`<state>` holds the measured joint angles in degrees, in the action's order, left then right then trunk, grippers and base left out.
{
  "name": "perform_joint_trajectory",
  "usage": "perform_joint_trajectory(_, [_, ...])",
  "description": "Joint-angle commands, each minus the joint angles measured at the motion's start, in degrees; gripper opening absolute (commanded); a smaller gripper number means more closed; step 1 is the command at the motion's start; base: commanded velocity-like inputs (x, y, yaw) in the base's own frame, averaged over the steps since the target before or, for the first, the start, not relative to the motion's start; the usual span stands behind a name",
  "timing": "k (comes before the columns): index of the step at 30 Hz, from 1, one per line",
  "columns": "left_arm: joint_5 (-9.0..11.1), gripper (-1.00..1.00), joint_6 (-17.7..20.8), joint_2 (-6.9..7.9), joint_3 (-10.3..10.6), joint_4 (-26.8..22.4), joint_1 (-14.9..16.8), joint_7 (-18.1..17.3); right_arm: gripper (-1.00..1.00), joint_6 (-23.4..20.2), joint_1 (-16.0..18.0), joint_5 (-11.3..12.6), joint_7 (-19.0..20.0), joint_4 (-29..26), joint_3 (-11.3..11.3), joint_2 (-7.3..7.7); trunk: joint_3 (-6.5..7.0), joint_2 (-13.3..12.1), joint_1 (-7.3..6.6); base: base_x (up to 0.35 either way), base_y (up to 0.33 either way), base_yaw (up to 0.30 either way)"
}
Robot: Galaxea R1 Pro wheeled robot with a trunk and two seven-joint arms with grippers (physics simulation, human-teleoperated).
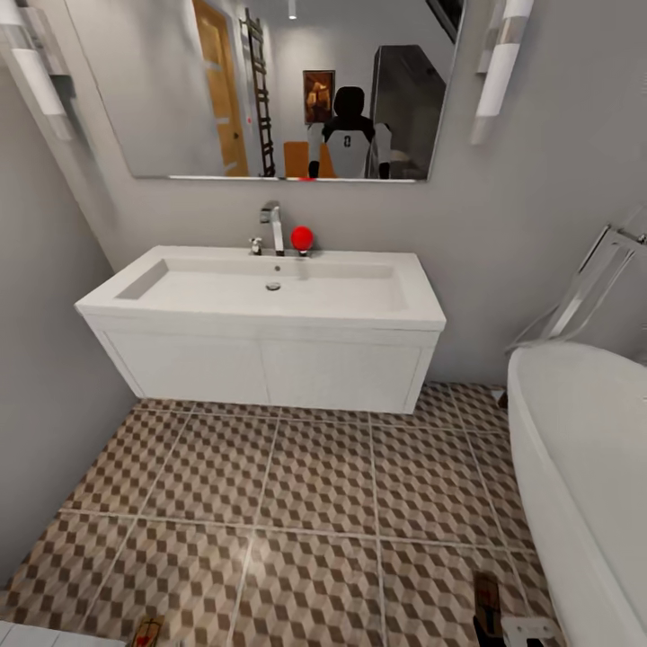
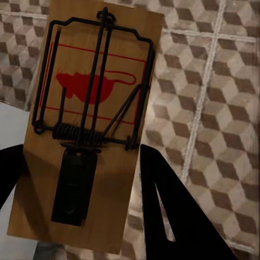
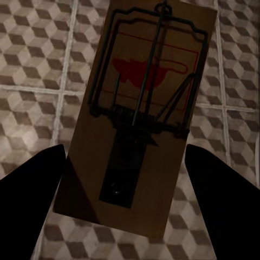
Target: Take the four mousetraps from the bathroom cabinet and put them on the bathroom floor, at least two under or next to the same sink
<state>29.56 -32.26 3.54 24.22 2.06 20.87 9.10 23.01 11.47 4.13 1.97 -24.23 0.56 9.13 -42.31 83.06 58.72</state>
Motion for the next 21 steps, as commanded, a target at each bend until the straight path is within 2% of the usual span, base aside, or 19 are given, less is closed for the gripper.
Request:
perform_joint_trajectory(1, [-0.1,-1.0,-0.2,-0.02,0.5,0.1,0.1,0.5,-1.0,0.2,0.0,0.4,0.2,0.1,0.1,0.01,-0.01,0.0,0.01,0.071,0.0,-0.166])
perform_joint_trajectory(6, [-0.1,-1.0,-0.2,-0.02,0.5,0.1,0.1,0.5,-1.0,0.2,0.0,0.4,0.2,0.1,0.1,0.01,0.17,0.0,0.01,0.022,0.0,-0.137])
perform_joint_trajectory(15, [-0.1,-1.0,-0.2,-0.02,0.5,0.1,0.1,0.5,-1.0,0.2,0.0,0.4,0.2,0.1,0.1,0.01,0.21,0.0,0.01,0.001,0.0,-0.022])
perform_joint_trajectory(21, [-0.1,-1.0,-0.2,-0.02,0.5,0.2,0.1,0.5,-1.0,0.2,0.0,0.4,0.2,0.1,0.1,-0.01,0.25,0.0,0.01,0.0,0.0,-0.152])
